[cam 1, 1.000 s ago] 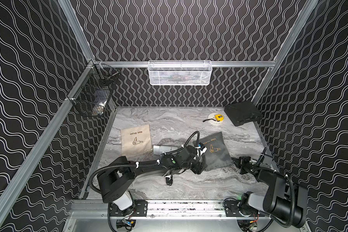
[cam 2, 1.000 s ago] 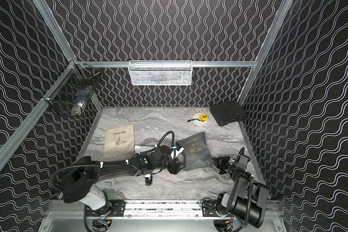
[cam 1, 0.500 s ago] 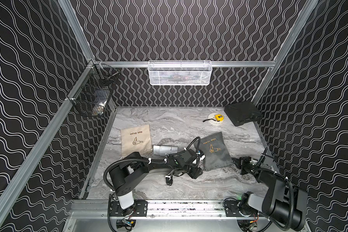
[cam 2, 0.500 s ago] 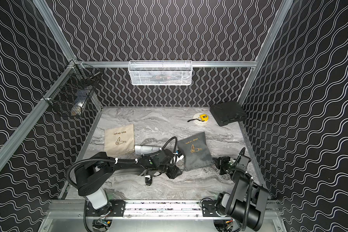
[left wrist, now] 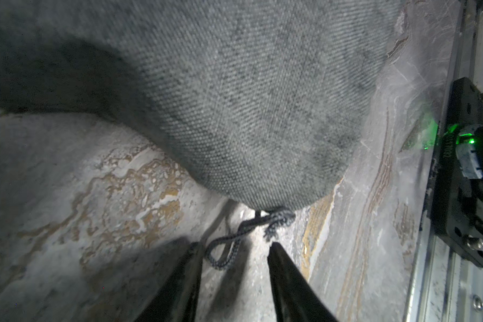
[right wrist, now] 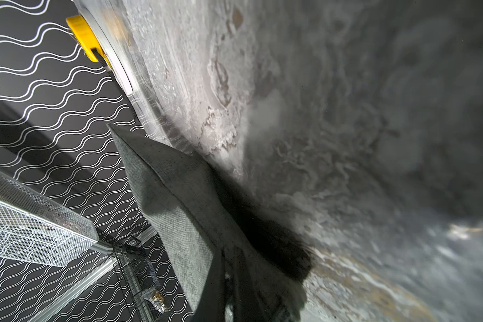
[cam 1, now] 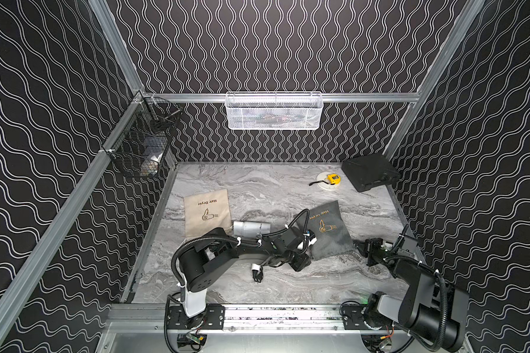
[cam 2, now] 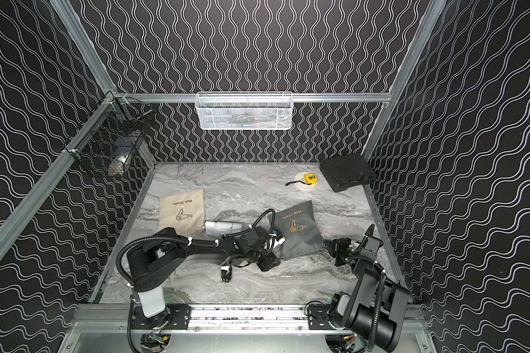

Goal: Pack away hair dryers
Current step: Pull the drawstrings on both sides of the drawstring bag.

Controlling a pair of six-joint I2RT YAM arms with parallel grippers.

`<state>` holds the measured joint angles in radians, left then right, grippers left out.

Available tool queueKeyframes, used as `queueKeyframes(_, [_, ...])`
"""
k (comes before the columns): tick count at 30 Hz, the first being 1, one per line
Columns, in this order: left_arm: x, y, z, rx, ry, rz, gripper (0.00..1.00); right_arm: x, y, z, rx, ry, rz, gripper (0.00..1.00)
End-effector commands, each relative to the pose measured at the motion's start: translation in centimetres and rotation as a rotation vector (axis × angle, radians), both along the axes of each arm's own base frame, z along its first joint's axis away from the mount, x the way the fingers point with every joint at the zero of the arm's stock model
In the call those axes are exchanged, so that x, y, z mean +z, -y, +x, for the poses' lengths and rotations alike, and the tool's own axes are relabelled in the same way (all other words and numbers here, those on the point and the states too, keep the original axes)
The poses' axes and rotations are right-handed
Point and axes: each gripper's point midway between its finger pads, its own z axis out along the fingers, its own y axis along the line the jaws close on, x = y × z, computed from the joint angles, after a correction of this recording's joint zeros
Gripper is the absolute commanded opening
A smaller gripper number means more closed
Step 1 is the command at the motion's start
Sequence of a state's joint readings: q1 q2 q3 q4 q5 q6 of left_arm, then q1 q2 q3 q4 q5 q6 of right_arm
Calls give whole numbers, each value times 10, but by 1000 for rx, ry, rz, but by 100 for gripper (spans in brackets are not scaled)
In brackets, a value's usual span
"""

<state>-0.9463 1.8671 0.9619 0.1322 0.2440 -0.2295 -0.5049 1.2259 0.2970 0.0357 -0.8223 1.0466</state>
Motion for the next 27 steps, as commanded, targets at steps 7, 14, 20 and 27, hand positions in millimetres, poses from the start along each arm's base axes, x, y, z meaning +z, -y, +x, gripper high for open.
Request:
queueKeyframes(7, [-2, 11, 1, -51, 29, -24, 34, 2, -1, 0, 3, -2, 6, 0])
queueKeyframes(14, [-6, 15, 0, -60, 24, -27, 11, 4, 0, 1, -4, 5, 15, 0])
queueKeyframes(20, [8, 7, 2, -28, 59, -48, 0, 12, 2, 5, -29, 37, 63, 0])
queueKeyframes(27, [41, -4, 5, 22, 99, -96, 0, 35, 12, 15, -44, 106, 92, 0])
